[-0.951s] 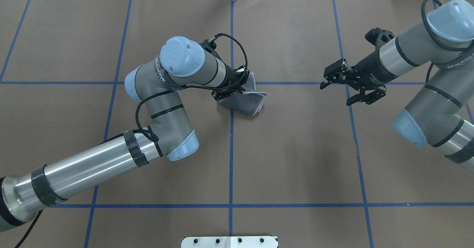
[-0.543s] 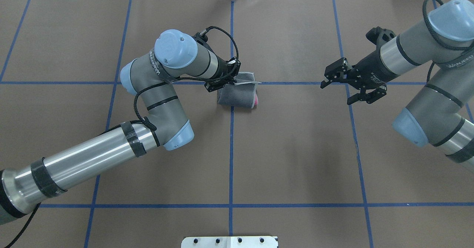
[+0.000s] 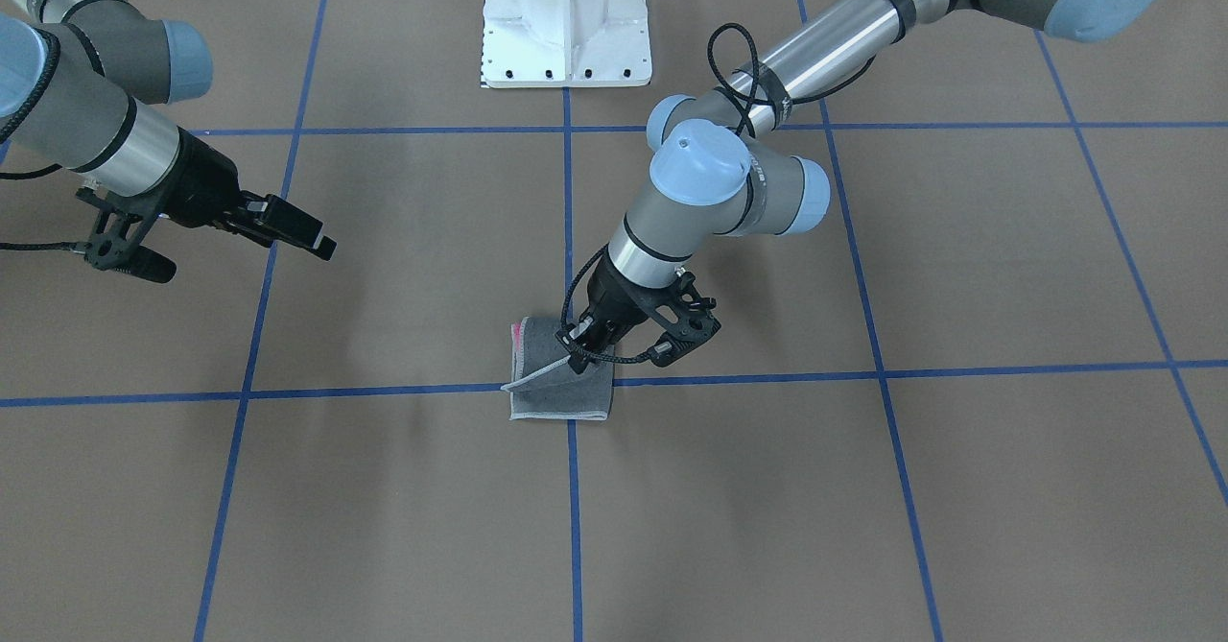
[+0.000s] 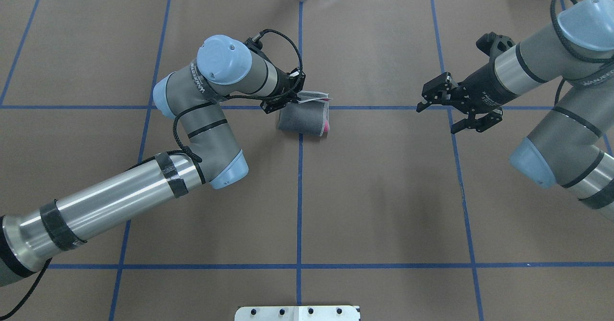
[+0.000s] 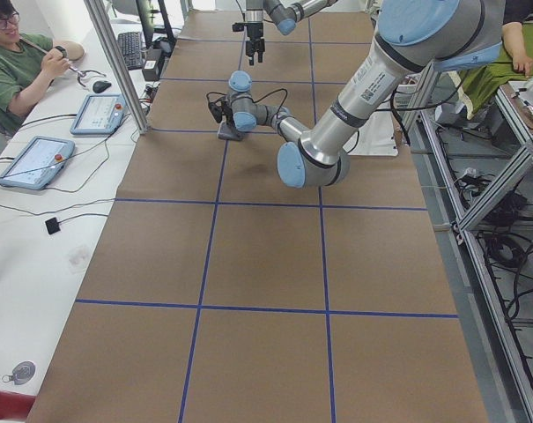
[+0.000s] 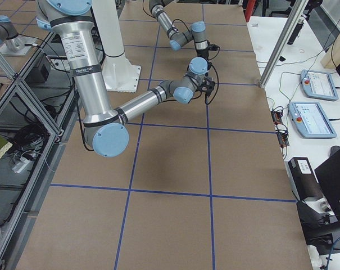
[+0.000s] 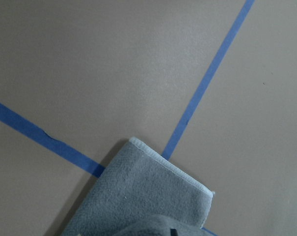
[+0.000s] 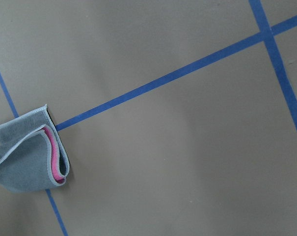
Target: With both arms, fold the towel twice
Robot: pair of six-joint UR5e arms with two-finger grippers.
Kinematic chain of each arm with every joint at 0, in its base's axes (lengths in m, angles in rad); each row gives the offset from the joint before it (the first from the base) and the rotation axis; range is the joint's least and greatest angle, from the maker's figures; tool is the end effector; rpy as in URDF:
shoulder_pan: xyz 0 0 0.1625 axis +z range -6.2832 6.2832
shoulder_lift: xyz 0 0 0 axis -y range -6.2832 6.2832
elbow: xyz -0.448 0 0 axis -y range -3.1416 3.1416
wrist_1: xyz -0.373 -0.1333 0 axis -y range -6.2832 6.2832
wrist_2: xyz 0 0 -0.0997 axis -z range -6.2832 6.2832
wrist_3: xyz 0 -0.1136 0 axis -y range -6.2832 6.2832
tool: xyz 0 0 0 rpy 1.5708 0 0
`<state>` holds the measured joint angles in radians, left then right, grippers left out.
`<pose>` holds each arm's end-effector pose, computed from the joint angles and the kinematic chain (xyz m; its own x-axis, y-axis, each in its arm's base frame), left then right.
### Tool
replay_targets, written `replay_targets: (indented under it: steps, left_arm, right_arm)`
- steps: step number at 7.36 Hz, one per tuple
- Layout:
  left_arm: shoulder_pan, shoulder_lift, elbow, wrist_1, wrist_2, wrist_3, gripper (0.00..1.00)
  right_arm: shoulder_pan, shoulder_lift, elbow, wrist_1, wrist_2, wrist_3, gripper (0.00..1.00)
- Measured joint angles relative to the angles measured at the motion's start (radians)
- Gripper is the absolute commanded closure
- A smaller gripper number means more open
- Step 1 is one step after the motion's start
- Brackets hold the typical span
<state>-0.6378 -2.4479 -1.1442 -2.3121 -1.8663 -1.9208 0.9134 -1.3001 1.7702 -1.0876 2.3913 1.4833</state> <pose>0.5976 -0.5676 0.2341 0.1584 -0.5257 -0.8358 0.4328 0.7978 -0.4198 -0.3105 -0.4844 0.3888 0.3678 0.3789 0.8492 -0.1437 0.9254 -0.3507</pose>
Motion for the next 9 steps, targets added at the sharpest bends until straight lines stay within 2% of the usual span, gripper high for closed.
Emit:
replay_targets:
  steps: [3,4,5,9]
  left_arm:
    - [-0.002,-0.028,0.047,-0.016,0.028,-0.026,1.00]
    - [-0.002,-0.032,0.056,-0.017,0.032,-0.028,0.78]
    - [-0.004,-0.034,0.059,-0.017,0.034,-0.030,0.05]
    - [-0.034,-0.050,0.062,-0.018,0.034,-0.084,0.04]
  right_arm:
    - [0.001,-0.001,0.000,0.000,0.000,0.000,0.00]
    - [0.001,-0.001,0.000,0.000,0.000,0.000,0.00]
    - [0.001,-0.001,0.000,0.000,0.000,0.000,0.00]
    - [-0.001,-0.002,-0.003,0.000,-0.001,0.000,0.00]
